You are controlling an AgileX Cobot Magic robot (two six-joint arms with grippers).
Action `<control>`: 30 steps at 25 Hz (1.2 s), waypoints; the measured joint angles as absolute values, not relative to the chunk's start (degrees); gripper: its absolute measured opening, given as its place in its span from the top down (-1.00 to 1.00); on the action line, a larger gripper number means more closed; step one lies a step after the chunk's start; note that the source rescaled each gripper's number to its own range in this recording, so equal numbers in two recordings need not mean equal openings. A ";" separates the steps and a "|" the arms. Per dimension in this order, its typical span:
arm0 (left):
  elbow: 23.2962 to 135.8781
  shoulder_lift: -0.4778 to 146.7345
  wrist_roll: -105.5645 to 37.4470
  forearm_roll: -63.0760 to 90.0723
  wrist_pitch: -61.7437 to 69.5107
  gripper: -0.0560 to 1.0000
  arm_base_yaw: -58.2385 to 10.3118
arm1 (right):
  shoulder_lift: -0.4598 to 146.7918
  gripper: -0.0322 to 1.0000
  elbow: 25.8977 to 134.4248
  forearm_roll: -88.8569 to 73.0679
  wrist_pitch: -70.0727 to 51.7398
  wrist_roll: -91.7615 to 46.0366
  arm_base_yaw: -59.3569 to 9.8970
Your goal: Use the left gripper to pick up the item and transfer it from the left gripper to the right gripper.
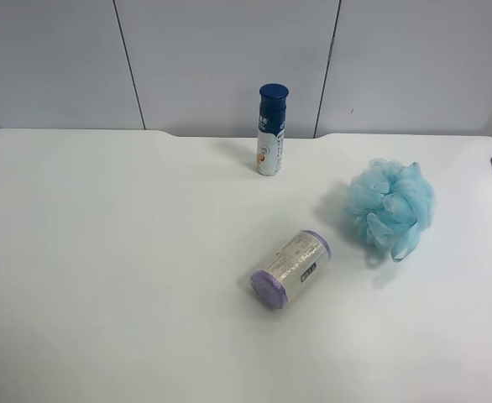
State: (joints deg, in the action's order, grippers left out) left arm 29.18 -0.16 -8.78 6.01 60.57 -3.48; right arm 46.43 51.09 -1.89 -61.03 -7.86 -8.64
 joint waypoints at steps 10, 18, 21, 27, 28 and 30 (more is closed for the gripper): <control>29.18 -0.16 -8.78 6.01 60.57 -0.96 -3.48 | 23.55 -1.00 44.26 -1.89 -69.49 -4.88 -8.64; 29.18 -0.16 -8.78 6.01 60.57 -0.96 -3.48 | 7.00 -1.00 34.94 -4.32 -69.26 -3.17 -8.64; 29.18 -0.16 -8.78 6.01 60.57 -0.96 -3.48 | 2.28 -1.00 32.64 -4.37 -66.32 -3.12 -8.64; 29.18 -0.16 -8.78 6.01 60.57 -0.96 -3.48 | -0.19 -1.00 28.88 -4.31 -62.08 -2.92 -8.64; 29.18 -0.16 -8.78 6.01 60.57 -0.96 -3.48 | -0.19 -1.00 28.82 -4.31 -61.75 -2.92 -8.64; 29.18 -0.16 -8.78 6.01 60.57 -0.96 -3.48 | -0.19 -1.00 28.82 -4.31 -61.55 -2.92 -8.64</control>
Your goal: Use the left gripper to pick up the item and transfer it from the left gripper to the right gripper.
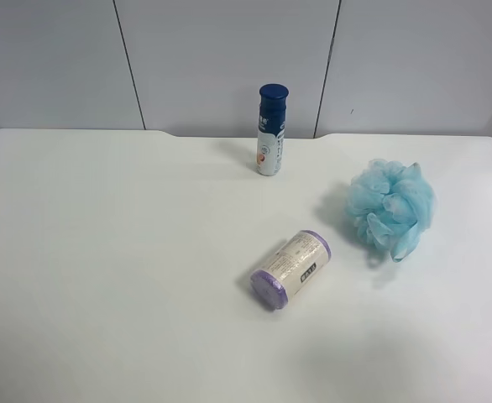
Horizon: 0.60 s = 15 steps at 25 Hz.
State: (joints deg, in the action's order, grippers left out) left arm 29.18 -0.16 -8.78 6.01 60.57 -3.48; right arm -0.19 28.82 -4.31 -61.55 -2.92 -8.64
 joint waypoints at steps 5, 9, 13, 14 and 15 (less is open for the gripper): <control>29.18 -0.16 -8.78 6.01 60.57 -0.96 -3.48 | -0.19 -1.00 28.82 -4.31 -61.50 -2.85 -8.64; 29.18 -0.16 -8.78 6.01 60.57 -0.96 -3.48 | -0.19 -1.00 28.82 -4.31 -61.50 -2.85 -8.64; 29.18 -0.16 -8.78 6.01 60.57 -0.96 -2.53 | -0.19 -1.00 28.82 -4.31 -61.50 -2.85 -8.28; 29.18 -0.16 -8.78 6.01 60.57 -0.96 -1.93 | -0.19 -1.00 28.82 -4.31 -61.50 -2.85 -7.74; 29.18 -0.16 -8.78 6.01 60.57 -0.96 -1.08 | -0.19 -1.00 28.82 -4.31 -61.50 -2.85 -6.74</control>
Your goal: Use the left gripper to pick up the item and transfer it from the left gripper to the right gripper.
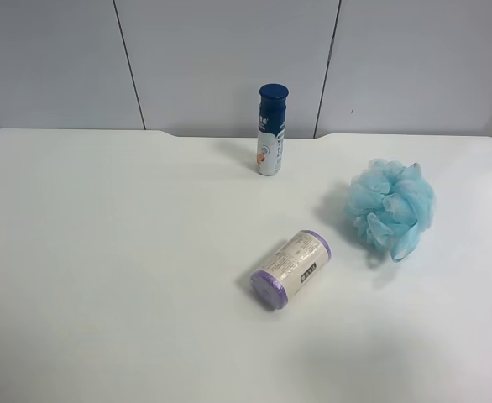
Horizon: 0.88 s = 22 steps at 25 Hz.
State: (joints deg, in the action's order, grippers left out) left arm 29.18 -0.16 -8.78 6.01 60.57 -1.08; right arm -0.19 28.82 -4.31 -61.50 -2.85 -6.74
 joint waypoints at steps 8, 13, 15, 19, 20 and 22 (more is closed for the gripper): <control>29.18 -0.16 -8.78 6.06 60.57 -0.96 1.53 | -0.19 -1.00 28.82 -4.31 -61.45 -2.79 0.93; 29.18 -0.16 -8.78 6.06 60.57 -0.96 1.55 | -0.19 -1.00 28.82 -4.31 -61.45 -2.79 1.23; 29.18 -0.16 -8.78 6.06 60.57 -0.96 1.55 | -0.19 -1.00 28.82 -4.31 -61.45 -2.79 1.23; 29.18 -0.16 -8.78 6.06 60.57 -0.96 1.55 | -0.19 -1.00 28.82 -4.31 -61.45 -2.79 1.23; 29.18 -0.16 -8.78 6.06 60.57 -0.96 1.55 | -0.19 -1.00 28.82 -4.31 -61.45 -2.79 1.23; 29.18 -0.16 -8.78 6.06 60.57 -0.96 1.55 | -0.19 -1.00 28.82 -4.31 -61.45 -2.79 1.23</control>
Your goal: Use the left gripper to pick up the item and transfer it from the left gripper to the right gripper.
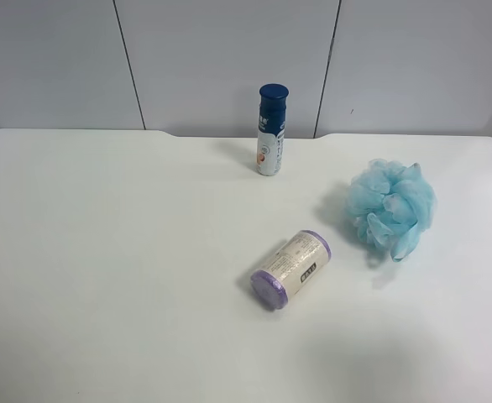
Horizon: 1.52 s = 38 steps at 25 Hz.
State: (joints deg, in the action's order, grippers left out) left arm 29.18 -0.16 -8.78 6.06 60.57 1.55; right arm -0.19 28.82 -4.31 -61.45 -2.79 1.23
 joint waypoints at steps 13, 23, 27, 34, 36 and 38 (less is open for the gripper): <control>29.18 -0.16 -8.78 6.06 60.57 -0.96 1.55 | -0.19 -1.00 28.82 -4.31 -61.45 -2.79 1.23; 29.18 -0.16 -8.78 6.06 60.57 -0.96 1.55 | -0.19 -1.00 28.82 -4.31 -61.45 -2.79 1.23; 29.18 -0.16 -8.78 6.06 60.57 -0.96 1.55 | -0.19 -1.00 28.82 -4.31 -61.45 -2.79 1.23; 29.18 -0.16 -8.78 6.06 60.57 -0.96 1.55 | -0.19 -1.00 28.82 -4.31 -61.45 -2.79 1.23; 29.18 -0.16 -8.78 6.06 60.57 -0.96 1.55 | -0.19 -1.00 28.82 -4.31 -61.45 -2.79 1.23; 29.18 -0.16 -8.78 6.06 60.57 -0.96 1.55 | -0.19 -1.00 28.82 -4.31 -61.45 -2.79 1.23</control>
State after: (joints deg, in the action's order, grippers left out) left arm 29.18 -0.16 -8.78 6.06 60.57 1.55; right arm -0.19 28.82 -4.31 -61.45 -2.79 1.23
